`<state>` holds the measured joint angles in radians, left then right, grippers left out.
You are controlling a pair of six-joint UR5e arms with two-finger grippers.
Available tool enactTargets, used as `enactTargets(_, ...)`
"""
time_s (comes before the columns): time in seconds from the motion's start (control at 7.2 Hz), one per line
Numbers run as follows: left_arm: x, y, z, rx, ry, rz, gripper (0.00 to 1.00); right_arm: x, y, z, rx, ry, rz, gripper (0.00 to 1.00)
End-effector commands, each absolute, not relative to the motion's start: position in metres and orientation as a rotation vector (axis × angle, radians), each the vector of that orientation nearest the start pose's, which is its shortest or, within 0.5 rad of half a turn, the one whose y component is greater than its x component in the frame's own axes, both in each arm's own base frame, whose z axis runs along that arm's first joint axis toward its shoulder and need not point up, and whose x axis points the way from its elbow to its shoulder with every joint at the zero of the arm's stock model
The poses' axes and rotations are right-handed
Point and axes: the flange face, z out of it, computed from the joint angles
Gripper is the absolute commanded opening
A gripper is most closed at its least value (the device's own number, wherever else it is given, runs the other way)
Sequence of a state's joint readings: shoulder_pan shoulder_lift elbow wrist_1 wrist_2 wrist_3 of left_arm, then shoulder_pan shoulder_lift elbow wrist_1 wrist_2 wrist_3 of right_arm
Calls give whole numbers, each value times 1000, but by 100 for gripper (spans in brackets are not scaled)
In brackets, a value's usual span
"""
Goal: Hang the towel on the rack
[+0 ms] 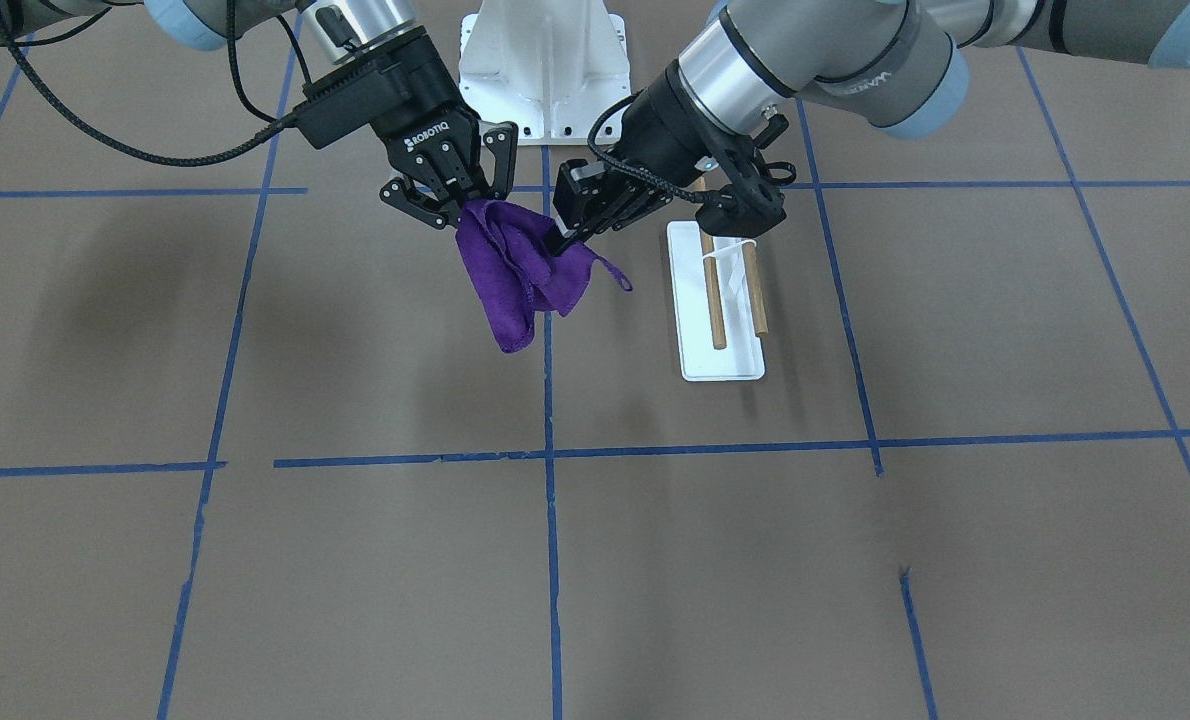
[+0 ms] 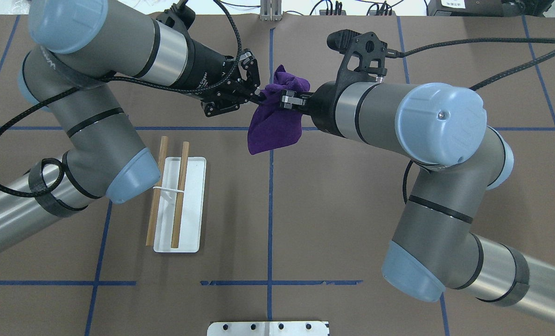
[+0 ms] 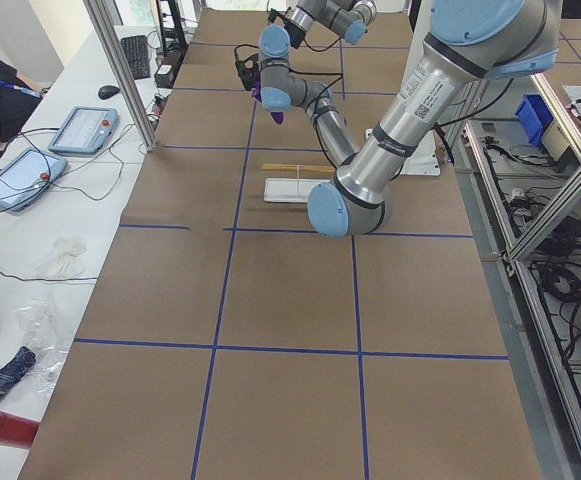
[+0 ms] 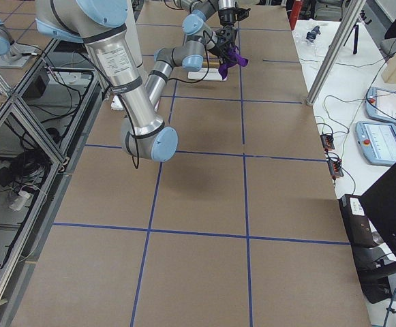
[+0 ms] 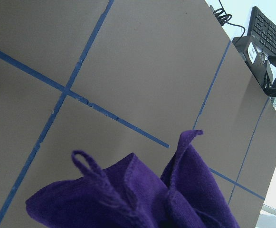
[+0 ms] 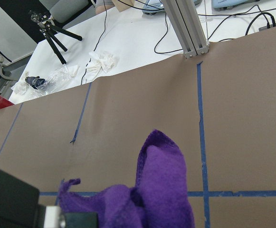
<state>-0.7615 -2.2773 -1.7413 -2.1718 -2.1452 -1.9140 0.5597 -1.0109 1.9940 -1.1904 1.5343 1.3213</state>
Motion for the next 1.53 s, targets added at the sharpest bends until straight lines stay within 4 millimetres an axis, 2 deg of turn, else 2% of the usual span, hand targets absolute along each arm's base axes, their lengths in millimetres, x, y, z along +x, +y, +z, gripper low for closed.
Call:
enactTargets(0.0,392,-485,91,-157,1504,-465,0,-403,-413,120,567,-1245,278,99)
enactTargets(0.42,390,-486,90,-157,1504,-473,0,-403,-411,135,526,-1221,241,100)
enactTargets(0.56,384,-486,87,-150,1511,-474,0,-395,-408,161,522,-1172,226,100)
enactTargets(0.69,380,-483,83,-148,1520,-476,0,-379,-400,176,523,-1077,171,100)
enactTargets(0.97,374,-476,74,-142,1541,-469,0,-341,-377,195,501,-877,9,100)
enactTargets(1.25,360,-464,61,-133,1563,-488,0,-283,-396,224,379,-729,-93,100)
enactTargets(1.39,347,-458,49,-83,1542,-563,0,-243,-414,249,302,-653,-122,100)
